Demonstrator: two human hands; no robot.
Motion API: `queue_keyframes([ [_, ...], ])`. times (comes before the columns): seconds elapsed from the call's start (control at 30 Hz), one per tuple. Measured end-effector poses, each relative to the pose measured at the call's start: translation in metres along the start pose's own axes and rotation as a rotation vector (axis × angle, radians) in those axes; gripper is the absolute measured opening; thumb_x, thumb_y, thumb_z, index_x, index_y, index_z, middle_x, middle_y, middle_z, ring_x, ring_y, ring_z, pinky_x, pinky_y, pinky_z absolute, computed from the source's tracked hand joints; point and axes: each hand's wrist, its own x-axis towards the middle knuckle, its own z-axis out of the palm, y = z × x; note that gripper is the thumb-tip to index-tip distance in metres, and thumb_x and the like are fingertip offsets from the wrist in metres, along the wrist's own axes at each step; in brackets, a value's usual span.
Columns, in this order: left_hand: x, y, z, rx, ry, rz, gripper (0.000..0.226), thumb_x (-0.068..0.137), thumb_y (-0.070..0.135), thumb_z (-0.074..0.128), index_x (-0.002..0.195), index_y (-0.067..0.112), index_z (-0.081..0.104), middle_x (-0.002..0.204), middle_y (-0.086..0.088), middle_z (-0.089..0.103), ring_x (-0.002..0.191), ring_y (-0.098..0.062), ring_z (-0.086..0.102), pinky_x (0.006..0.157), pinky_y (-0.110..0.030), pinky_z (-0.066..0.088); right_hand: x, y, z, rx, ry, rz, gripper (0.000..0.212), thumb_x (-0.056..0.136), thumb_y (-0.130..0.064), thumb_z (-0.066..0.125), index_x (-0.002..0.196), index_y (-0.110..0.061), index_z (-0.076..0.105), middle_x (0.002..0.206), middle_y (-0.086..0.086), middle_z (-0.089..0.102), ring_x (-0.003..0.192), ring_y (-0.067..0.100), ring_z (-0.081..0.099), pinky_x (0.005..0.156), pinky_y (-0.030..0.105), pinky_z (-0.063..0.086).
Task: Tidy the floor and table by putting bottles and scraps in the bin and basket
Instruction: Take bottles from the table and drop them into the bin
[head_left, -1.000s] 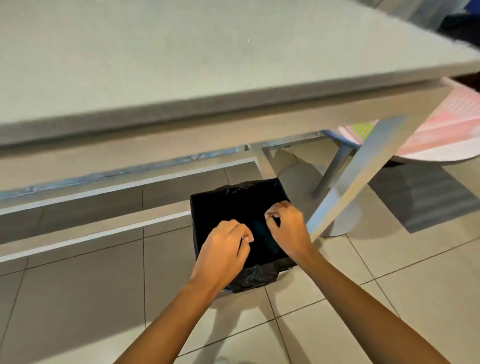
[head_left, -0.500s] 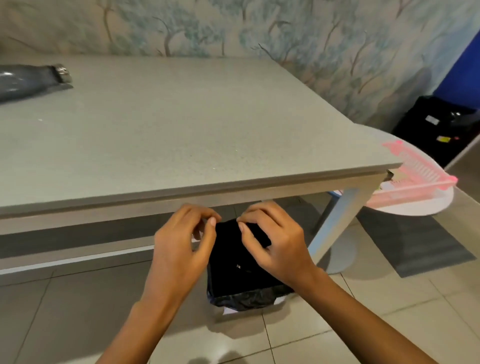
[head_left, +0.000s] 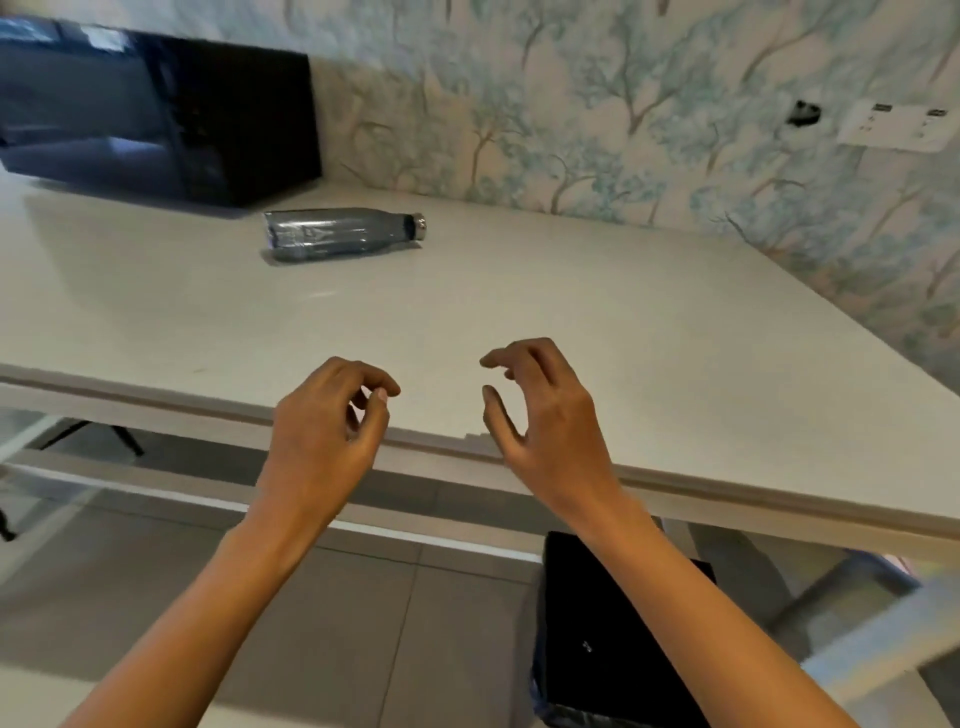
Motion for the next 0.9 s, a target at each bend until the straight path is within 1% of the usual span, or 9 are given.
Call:
queue_keyframes([
  [0.1, 0.022, -0.058, -0.023, 0.063, -0.072, -0.007, 0.012, 0.091, 0.012, 0.059, 0.097, 0.016, 0.068, 0.096, 0.007, 0.062, 0.072, -0.005, 0.056, 0.064, -0.007, 0.038, 0.032, -0.013, 0.042, -0.011, -0.01, 0.037, 0.028, 0.089, -0.016, 0.064, 0.116, -0.01, 0.06, 0.115, 0.006, 0.058, 0.098, 0.016, 0.06, 0.081, 0.019, 0.052],
  [0.2, 0.05, -0.116, -0.041, 0.062, -0.133, -0.048, 0.018, 0.093, 0.018, 0.056, 0.108, 0.02, 0.065, 0.106, 0.006, 0.065, 0.087, -0.008, 0.059, 0.07, -0.01, 0.042, 0.064, -0.023, 0.086, -0.047, -0.028, 0.061, 0.032, 0.089, -0.017, 0.063, 0.12, -0.012, 0.057, 0.118, 0.005, 0.056, 0.101, 0.017, 0.058, 0.08, 0.024, 0.054],
  [0.3, 0.082, -0.156, -0.048, 0.043, -0.142, -0.101, 0.022, 0.094, 0.025, 0.053, 0.115, 0.024, 0.062, 0.117, 0.006, 0.064, 0.101, -0.011, 0.06, 0.083, -0.027, 0.052, 0.095, -0.029, 0.123, -0.142, -0.059, 0.069, 0.039, 0.088, -0.015, 0.062, 0.126, -0.013, 0.052, 0.121, 0.006, 0.055, 0.105, 0.02, 0.057, 0.077, 0.029, 0.055],
  [0.4, 0.111, -0.186, -0.042, 0.047, -0.23, -0.172, 0.03, 0.095, 0.032, 0.051, 0.123, 0.026, 0.057, 0.131, 0.003, 0.058, 0.118, -0.017, 0.054, 0.1, -0.041, 0.047, 0.13, -0.031, 0.156, -0.232, -0.065, 0.097, 0.045, 0.087, -0.016, 0.062, 0.13, -0.014, 0.049, 0.122, 0.007, 0.054, 0.106, 0.022, 0.055, 0.073, 0.024, 0.047],
  [0.53, 0.123, -0.211, -0.021, -0.007, -0.364, -0.185, 0.038, 0.096, 0.033, 0.049, 0.132, 0.02, 0.052, 0.138, 0.0, 0.054, 0.122, -0.015, 0.052, 0.103, -0.029, 0.041, 0.179, -0.025, 0.197, -0.316, -0.11, 0.088, 0.055, 0.085, -0.018, 0.065, 0.136, -0.013, 0.044, 0.129, 0.011, 0.051, 0.11, 0.025, 0.051, 0.081, 0.029, 0.047],
  [0.63, 0.126, -0.224, -0.005, 0.166, -0.462, -0.133, 0.057, 0.098, 0.045, 0.039, 0.148, 0.02, 0.031, 0.157, 0.0, 0.029, 0.145, -0.016, 0.024, 0.119, -0.031, 0.016, 0.213, -0.011, 0.225, -0.387, -0.191, 0.062, 0.066, 0.083, -0.017, 0.065, 0.143, -0.013, 0.036, 0.136, 0.012, 0.046, 0.118, 0.027, 0.047, 0.087, 0.032, 0.049],
  [0.7, 0.129, -0.232, 0.004, 0.316, -0.511, -0.119, 0.071, 0.095, 0.059, 0.026, 0.153, 0.02, 0.013, 0.162, 0.002, 0.007, 0.15, -0.014, 0.002, 0.121, -0.033, 0.001, 0.237, 0.003, 0.241, -0.412, -0.228, 0.042, 0.07, 0.081, -0.015, 0.066, 0.143, -0.012, 0.034, 0.136, 0.012, 0.044, 0.119, 0.028, 0.045, 0.087, 0.034, 0.049],
  [0.8, 0.128, -0.238, 0.009, 0.418, -0.544, -0.091, 0.088, 0.083, 0.072, 0.002, 0.153, 0.019, -0.005, 0.161, 0.003, -0.01, 0.149, -0.012, -0.009, 0.119, -0.031, -0.007, 0.275, 0.02, 0.267, -0.383, -0.309, 0.017, 0.079, 0.078, -0.017, 0.071, 0.145, -0.011, 0.03, 0.139, 0.013, 0.041, 0.124, 0.029, 0.041, 0.097, 0.037, 0.046],
  [0.9, 0.125, -0.239, 0.009, 0.417, -0.514, -0.088, 0.094, 0.075, 0.075, -0.007, 0.152, 0.02, -0.01, 0.158, 0.006, -0.016, 0.143, -0.006, -0.017, 0.114, -0.027, -0.012, 0.315, 0.035, 0.296, -0.352, -0.463, 0.013, 0.096, 0.074, -0.023, 0.078, 0.15, -0.013, 0.019, 0.15, 0.015, 0.028, 0.137, 0.031, 0.029, 0.11, 0.043, 0.037],
])
